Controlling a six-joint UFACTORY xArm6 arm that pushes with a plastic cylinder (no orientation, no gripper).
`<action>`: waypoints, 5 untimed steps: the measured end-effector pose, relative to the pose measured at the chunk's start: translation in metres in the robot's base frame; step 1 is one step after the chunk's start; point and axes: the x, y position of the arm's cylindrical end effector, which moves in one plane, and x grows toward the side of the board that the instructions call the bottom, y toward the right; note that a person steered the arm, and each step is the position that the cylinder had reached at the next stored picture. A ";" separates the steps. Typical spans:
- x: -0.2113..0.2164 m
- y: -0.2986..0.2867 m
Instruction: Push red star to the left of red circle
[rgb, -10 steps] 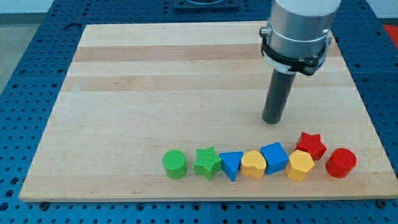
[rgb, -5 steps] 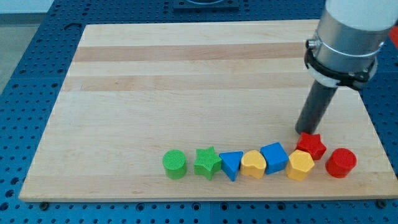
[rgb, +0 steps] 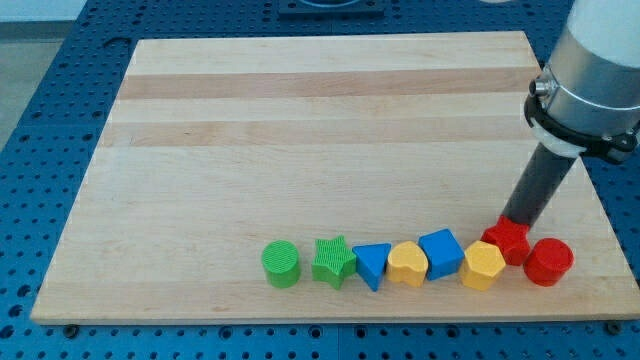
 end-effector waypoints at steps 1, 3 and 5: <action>-0.031 -0.003; -0.044 -0.008; -0.006 -0.008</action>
